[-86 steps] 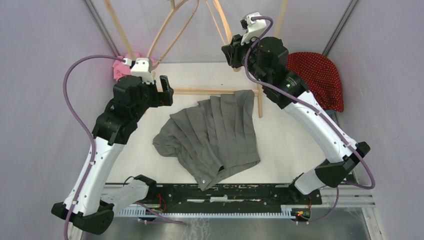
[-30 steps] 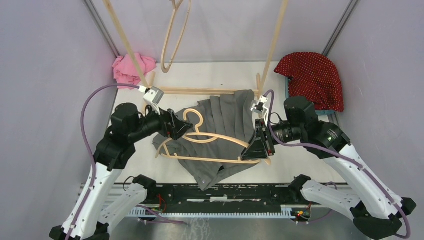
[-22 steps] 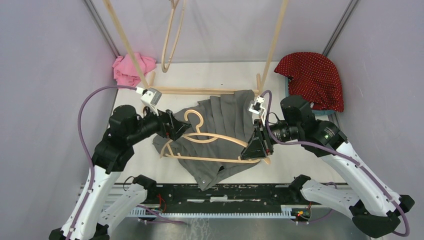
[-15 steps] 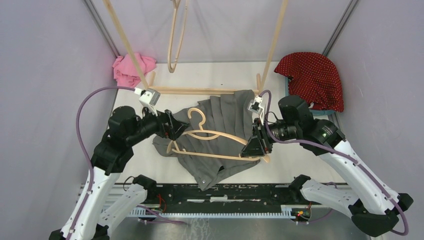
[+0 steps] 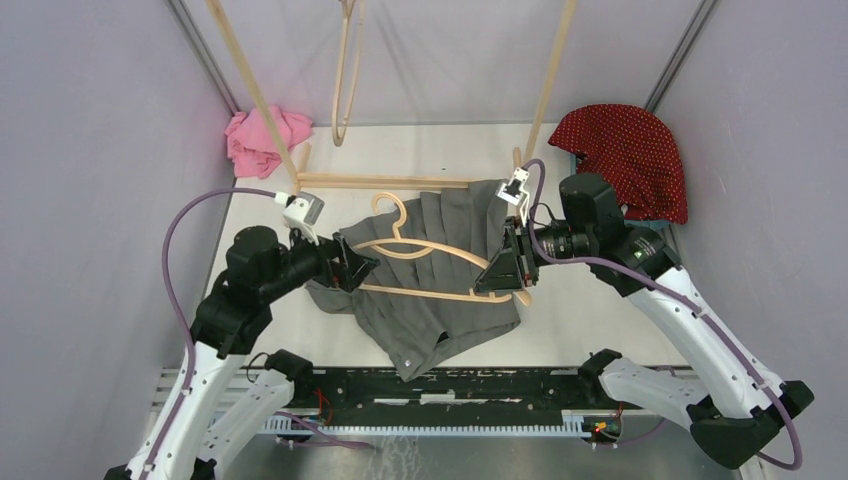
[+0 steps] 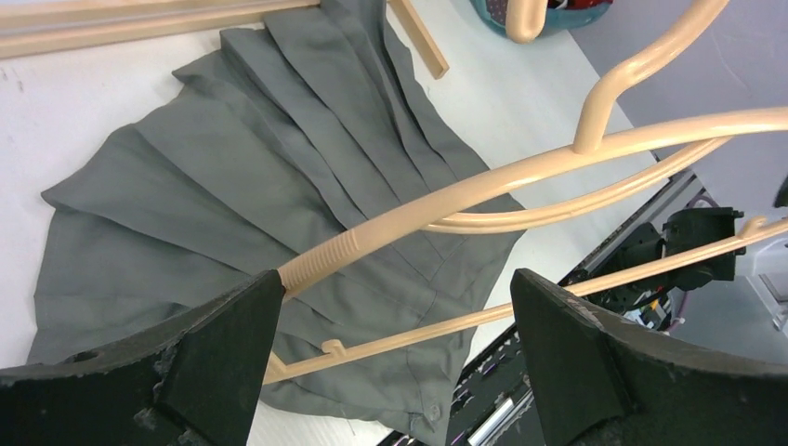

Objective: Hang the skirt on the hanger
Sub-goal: Hang the skirt on the hanger.

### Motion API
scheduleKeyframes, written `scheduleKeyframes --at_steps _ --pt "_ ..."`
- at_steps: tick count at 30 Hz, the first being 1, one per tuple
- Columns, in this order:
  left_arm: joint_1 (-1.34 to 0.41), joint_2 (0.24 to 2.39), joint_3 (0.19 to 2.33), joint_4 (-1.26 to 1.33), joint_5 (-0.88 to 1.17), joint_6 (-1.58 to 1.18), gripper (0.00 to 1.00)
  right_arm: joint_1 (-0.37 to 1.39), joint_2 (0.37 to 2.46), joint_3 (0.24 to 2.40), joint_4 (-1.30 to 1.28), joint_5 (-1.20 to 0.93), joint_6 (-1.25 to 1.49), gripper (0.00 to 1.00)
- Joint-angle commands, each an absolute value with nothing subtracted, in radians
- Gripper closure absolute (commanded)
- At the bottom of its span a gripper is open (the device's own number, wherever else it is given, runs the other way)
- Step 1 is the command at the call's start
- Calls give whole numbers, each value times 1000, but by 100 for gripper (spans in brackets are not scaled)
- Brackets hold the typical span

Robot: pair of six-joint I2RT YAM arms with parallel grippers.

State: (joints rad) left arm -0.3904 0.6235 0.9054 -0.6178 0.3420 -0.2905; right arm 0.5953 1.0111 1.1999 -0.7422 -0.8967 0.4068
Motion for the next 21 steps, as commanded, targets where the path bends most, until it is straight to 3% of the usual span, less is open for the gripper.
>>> scheduleKeyframes --at_steps 1,12,14,18,21 --pt "-393 617 893 -562 344 -294 0 586 998 1226 -566 -1058 479 99" --pt "-392 603 964 -614 440 -266 2 585 967 1176 -462 -1132 559 99" --pt "-392 603 953 -599 499 -283 8 585 971 1181 -462 -1132 560 99" --pt "-393 582 942 -592 565 -299 31 584 990 1200 -487 -1122 539 99" --pt "-393 574 943 -590 587 -307 42 585 1013 1206 -481 -1114 535 98"
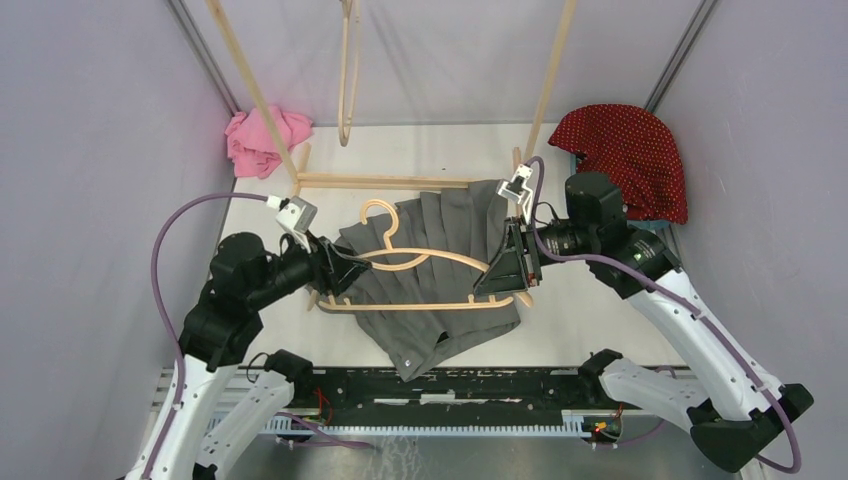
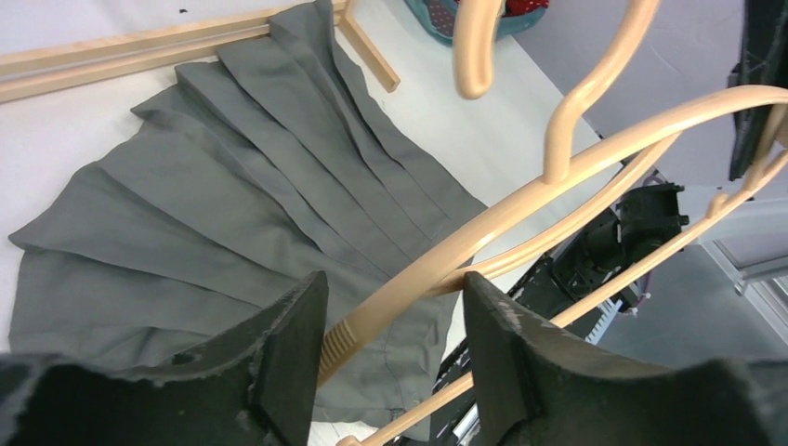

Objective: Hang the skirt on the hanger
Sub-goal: Hang the skirt on the hanger.

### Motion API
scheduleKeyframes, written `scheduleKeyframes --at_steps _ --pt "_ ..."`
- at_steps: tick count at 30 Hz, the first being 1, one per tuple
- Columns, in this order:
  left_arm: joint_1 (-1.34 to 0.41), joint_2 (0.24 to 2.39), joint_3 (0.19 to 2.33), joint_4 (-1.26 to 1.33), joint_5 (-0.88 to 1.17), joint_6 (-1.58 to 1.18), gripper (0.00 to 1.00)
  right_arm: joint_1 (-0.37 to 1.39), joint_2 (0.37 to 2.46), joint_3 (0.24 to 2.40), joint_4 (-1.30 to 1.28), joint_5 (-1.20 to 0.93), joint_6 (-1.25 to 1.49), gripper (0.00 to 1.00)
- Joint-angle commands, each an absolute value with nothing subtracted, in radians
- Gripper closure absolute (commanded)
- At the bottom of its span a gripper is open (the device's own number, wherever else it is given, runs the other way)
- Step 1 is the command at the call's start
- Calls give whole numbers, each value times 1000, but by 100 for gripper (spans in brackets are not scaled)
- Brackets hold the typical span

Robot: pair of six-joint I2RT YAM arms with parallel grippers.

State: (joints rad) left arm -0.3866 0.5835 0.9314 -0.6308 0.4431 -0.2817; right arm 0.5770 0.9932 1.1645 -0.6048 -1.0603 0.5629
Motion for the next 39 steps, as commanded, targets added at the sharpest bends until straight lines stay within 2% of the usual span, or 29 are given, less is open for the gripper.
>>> scheduleKeyframes --at_steps 1,6,8,10,13,15,19,22,31,33,34,35,39 --pt "-393 575 944 -588 593 -310 44 585 1022 1209 -478 -1111 535 98" --pt "-393 590 953 -574 638 -325 63 585 1057 1220 -454 -1098 535 98" --pt "-393 593 953 -565 660 -333 64 585 1071 1224 -436 -1101 538 98" --pt "-392 591 951 -550 690 -342 60 584 1076 1225 -385 -1114 556 98" --pt "-391 588 950 -542 731 -357 31 585 1083 1233 -334 -1148 569 98" --pt "-392 583 951 -533 752 -365 19 584 1076 1234 -320 -1177 551 98" --pt "-391 582 957 -520 779 -374 14 584 1047 1218 -307 -1195 509 98" --pt "-393 589 955 -505 813 -388 23 580 1057 1241 -343 -1189 473 99" --pt "-393 585 971 -517 821 -394 81 557 1162 1332 -520 -1143 337 96" --pt "-392 590 987 -539 794 -377 89 556 1185 1332 -530 -1117 338 85" --pt "-393 597 995 -557 752 -367 91 556 1196 1338 -555 -1093 326 73" --pt "-392 608 1009 -581 702 -348 93 556 1212 1352 -603 -1061 301 67" --pt "-392 680 1041 -650 529 -301 97 555 1251 1406 -772 -855 242 54"
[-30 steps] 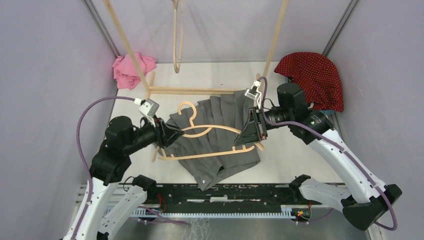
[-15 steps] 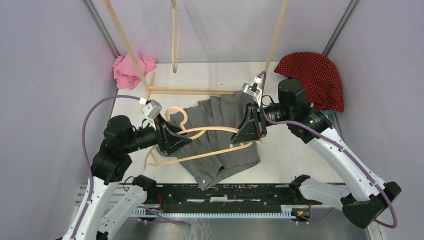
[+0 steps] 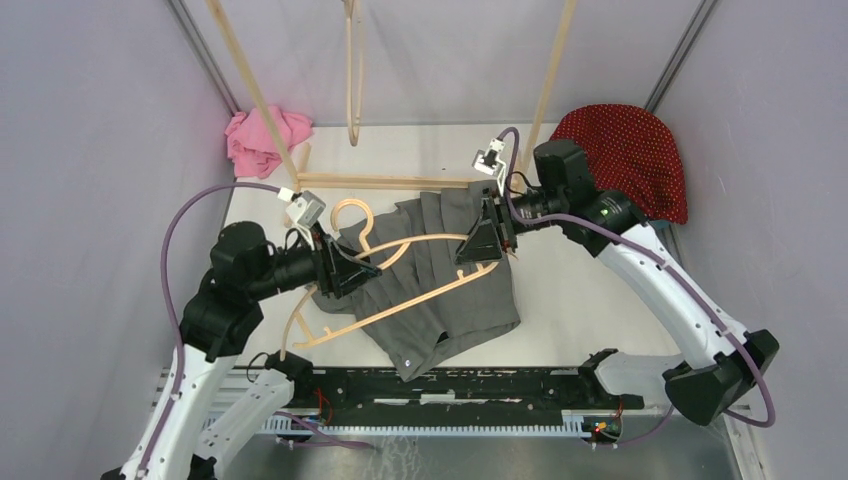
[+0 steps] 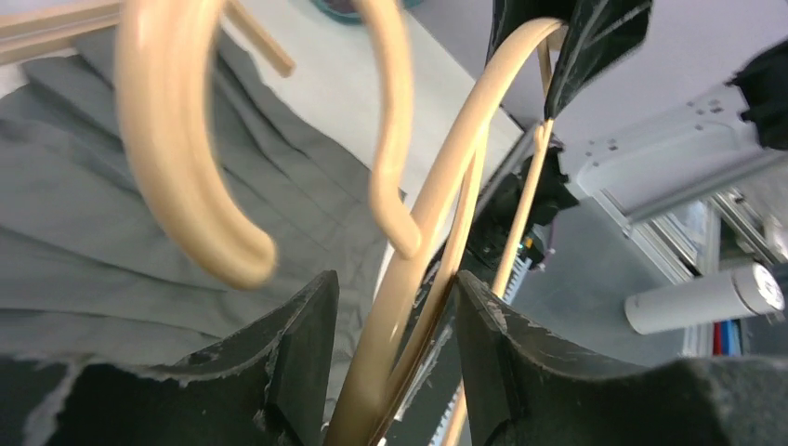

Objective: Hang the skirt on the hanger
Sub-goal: Hang the skirt on the hanger.

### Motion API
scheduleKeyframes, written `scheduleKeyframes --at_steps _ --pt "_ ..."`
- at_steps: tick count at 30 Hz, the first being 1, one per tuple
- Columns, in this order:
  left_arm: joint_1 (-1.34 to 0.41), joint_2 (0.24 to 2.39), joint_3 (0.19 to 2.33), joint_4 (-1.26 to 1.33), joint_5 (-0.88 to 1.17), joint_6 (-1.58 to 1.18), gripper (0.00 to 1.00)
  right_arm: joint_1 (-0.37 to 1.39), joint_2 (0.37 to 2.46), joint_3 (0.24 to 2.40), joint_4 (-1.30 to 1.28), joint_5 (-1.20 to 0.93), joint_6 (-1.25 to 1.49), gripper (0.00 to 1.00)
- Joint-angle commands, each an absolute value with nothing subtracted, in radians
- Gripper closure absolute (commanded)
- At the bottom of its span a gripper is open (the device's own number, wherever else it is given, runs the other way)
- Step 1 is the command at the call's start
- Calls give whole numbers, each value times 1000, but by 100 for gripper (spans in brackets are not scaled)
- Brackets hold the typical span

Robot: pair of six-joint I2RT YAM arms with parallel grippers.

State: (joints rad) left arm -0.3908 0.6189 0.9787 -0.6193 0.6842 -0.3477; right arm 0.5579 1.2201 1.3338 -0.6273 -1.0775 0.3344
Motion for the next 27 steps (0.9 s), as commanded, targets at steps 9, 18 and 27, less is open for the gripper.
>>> scheduleKeyframes --at_steps 9,18,27 --pt "-394 789 998 -570 391 -306 97 556 1229 1539 -1032 -456 171 41" --pt "-396 795 962 -467 369 -301 97 555 1216 1596 -1085 -386 151 38" --pt "-448 822 943 -396 644 -283 96 558 1365 1693 -1015 -703 117 40"
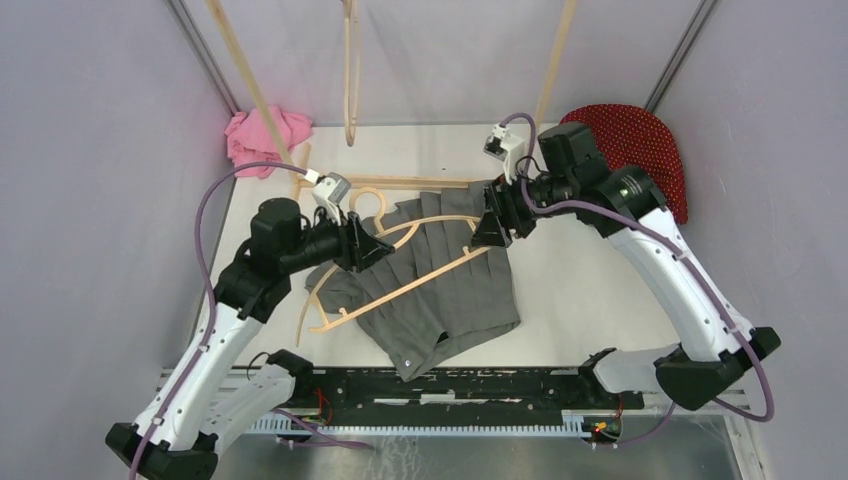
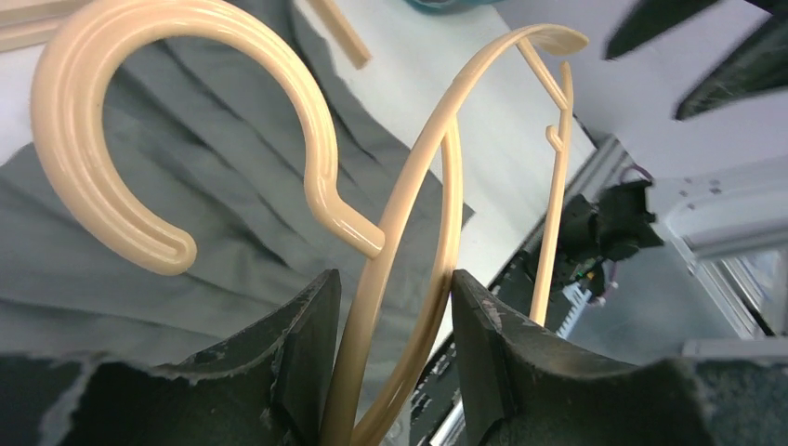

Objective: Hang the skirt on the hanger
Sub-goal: Hang the skirt on the hanger.

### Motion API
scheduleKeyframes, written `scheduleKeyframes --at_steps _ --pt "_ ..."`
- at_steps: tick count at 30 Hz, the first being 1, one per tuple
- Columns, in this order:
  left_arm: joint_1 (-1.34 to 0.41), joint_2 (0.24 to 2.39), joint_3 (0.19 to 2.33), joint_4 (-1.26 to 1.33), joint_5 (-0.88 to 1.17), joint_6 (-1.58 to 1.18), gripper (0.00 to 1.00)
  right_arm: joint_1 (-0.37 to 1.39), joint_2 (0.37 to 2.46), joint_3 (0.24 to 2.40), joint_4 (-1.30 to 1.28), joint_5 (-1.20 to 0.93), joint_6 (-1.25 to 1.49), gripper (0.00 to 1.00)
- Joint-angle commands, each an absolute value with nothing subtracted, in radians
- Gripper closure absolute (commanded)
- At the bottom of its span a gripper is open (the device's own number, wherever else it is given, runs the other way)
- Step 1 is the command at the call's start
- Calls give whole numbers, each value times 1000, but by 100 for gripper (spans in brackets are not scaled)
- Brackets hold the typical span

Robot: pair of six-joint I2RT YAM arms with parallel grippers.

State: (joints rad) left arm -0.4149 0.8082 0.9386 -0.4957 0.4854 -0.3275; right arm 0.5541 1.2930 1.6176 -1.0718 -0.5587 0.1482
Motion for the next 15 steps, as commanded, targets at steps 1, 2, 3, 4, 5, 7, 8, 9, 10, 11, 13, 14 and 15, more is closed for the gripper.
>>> scheduleKeyframes --at_steps 1,2,3,4,5,7,8,9,10,11,13,14,15 --pt "-464 833 944 -395 679 -281 96 560 1386 1709 -1009 -725 110 40" --pt "-490 842 951 -398 702 -277 95 561 1408 1728 -1009 -735 105 40" --pt "-520 847 956 -404 708 -269 95 563 1431 1748 -1015 -745 97 40" --pt "-556 853 961 -410 699 -261 95 565 1452 1771 -1020 -759 93 40" --pt "-597 858 967 -419 678 -249 95 567 1477 1786 -1021 -780 91 41" --pt "-667 875 976 -431 641 -234 95 576 1504 1801 -1011 -842 88 42" --pt "-691 889 979 -436 629 -227 95 581 1511 1800 -1002 -873 89 42" --pt "-716 901 982 -440 610 -221 95 589 1514 1791 -998 -896 87 43" --pt "-735 910 984 -442 584 -216 96 602 1510 1778 -994 -912 83 43" --pt "-746 918 985 -442 570 -212 96 615 1501 1760 -989 -912 78 43" --pt "-761 928 989 -443 558 -206 96 637 1483 1712 -987 -900 75 44" --pt "-762 931 991 -442 552 -204 96 645 1471 1686 -986 -894 73 44" --pt "-763 932 991 -438 545 -200 96 651 1456 1656 -984 -862 72 45"
